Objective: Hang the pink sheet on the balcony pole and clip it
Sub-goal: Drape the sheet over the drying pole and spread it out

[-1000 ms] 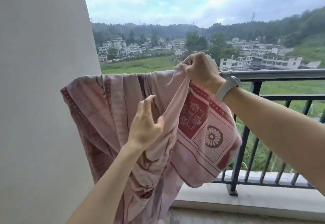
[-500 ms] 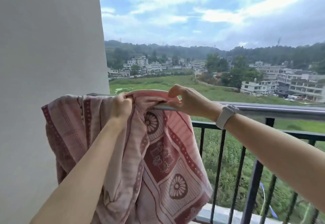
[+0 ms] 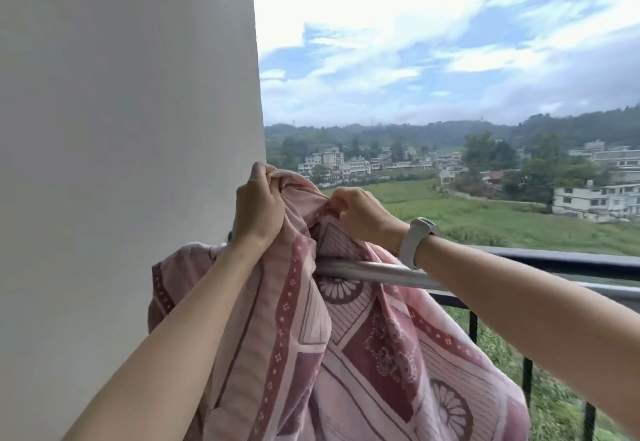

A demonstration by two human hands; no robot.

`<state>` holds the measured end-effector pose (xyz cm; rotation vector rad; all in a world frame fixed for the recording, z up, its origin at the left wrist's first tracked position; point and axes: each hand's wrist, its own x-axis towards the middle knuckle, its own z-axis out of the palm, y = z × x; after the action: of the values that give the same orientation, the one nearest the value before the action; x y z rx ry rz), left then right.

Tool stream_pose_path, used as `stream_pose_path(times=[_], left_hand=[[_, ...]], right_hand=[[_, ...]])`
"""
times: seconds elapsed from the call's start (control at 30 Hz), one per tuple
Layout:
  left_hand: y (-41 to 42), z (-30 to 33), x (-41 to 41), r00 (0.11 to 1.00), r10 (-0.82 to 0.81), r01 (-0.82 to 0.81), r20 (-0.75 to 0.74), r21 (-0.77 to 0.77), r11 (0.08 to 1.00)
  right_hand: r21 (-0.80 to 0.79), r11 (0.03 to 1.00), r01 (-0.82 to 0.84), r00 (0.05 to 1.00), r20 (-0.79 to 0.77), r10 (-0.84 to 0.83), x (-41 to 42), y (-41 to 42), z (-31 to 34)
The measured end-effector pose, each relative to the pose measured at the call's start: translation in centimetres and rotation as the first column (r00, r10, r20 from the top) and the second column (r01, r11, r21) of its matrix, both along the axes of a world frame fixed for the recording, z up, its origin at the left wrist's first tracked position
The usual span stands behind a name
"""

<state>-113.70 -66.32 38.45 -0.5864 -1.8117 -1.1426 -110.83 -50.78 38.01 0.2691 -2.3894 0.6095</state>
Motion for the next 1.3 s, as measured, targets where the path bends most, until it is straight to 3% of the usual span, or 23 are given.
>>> stream_pose_path(times=[0.1,0.17,0.3,0.37,0.43,0.5,0.57,0.63,0.67,0.7,0.8,0.9,0.97,1.03,1.07,1.13,1.2,1.3], left_hand=[[-2.6,1.2,-2.8,0.989,0.061,-0.062,-0.133,-0.002,0.998],[-4.8,0.7,-5.4,0.987,0.12,-0.126,-0.107,-0.042,0.991],[-8.4,-2.0,-9.3,0.927,0.213,-0.151,0.309,-0.212,0.966],[-10.0,-3.2,-9.5,0.89,0.217,-0.136,0.402,-0.22,0.966],[-11.1,-4.0,-8.3,0.936,0.18,-0.141,0.303,-0.149,0.979],[-10.8,-5.0,-5.6,0.991,0.115,-0.104,0.068,-0.149,0.983],[-9.4,-6.2,-2.5,0.995,0.016,-0.046,-0.094,-0.332,0.942],[-7.7,-7.5,-1.3,0.973,0.112,-0.217,-0.203,-0.628,0.748],[-7.2,-8.0,-1.3,0.953,0.186,-0.301,-0.238,-0.704,0.644],[-7.2,-8.2,-1.6,0.943,0.227,-0.333,-0.244,-0.709,0.622],[-8.2,-7.3,-2.8,0.965,0.182,-0.258,-0.188,-0.57,0.78],[-9.1,-4.9,-3.9,0.992,0.096,-0.046,0.082,-0.475,0.879],[-9.2,-3.4,-4.5,0.976,0.054,0.027,0.209,-0.369,0.929],[-8.8,-1.8,-4.8,0.976,0.033,0.02,0.216,-0.238,0.971],[-8.5,-0.9,-4.8,0.98,0.014,0.018,0.2,-0.159,0.987],[-7.9,1.3,-4.5,0.988,-0.047,0.048,0.147,-0.001,0.999],[-7.4,3.3,-4.0,0.991,-0.099,0.088,0.086,0.121,0.989],[-6.8,4.8,-3.3,0.996,-0.09,0.087,0.017,0.134,0.987]], right_hand=[[-0.032,0.989,-0.144,0.989,-0.022,0.143,-3.2,-2.0,2.8],[-0.016,0.974,-0.225,0.974,-0.011,0.225,-5.3,-4.0,3.8],[0.09,0.961,-0.261,0.952,0.188,0.241,-9.0,-7.1,2.9],[0.108,0.964,-0.242,0.952,0.218,0.215,-10.0,-7.3,2.3],[0.106,0.971,-0.214,0.96,0.205,0.189,-10.6,-7.2,2.0],[0.106,0.972,-0.209,0.958,0.223,0.181,-10.9,-7.1,1.8],[0.105,0.973,-0.208,0.956,0.234,0.179,-10.9,-7.1,1.5],[0.089,0.976,-0.2,0.963,0.202,0.179,-10.8,-7.1,1.4],[0.075,0.977,-0.201,0.965,0.184,0.185,-10.6,-7.0,1.3],[0.063,0.977,-0.205,0.967,0.17,0.192,-10.4,-6.9,1.2],[0.087,0.972,-0.217,0.967,0.156,0.202,-9.5,-6.4,0.7],[0.144,0.967,-0.211,0.972,0.131,0.192,-8.2,-5.9,-0.1],[0.151,0.967,-0.203,0.979,0.03,0.201,-7.2,-5.6,-0.7],[0.196,0.962,-0.192,0.979,-0.036,0.203,-6.3,-5.3,-1.3],[0.209,0.956,-0.204,0.978,0.002,0.208,-6.1,-5.2,-1.6],[0.137,0.964,-0.227,0.97,0.125,0.21,-5.9,-5.5,-1.8],[0.058,0.974,-0.221,0.968,0.133,0.212,-6.2,-6.0,-1.7],[0.059,0.983,-0.176,0.984,0.048,0.174,-6.5,-6.4,-1.8]])
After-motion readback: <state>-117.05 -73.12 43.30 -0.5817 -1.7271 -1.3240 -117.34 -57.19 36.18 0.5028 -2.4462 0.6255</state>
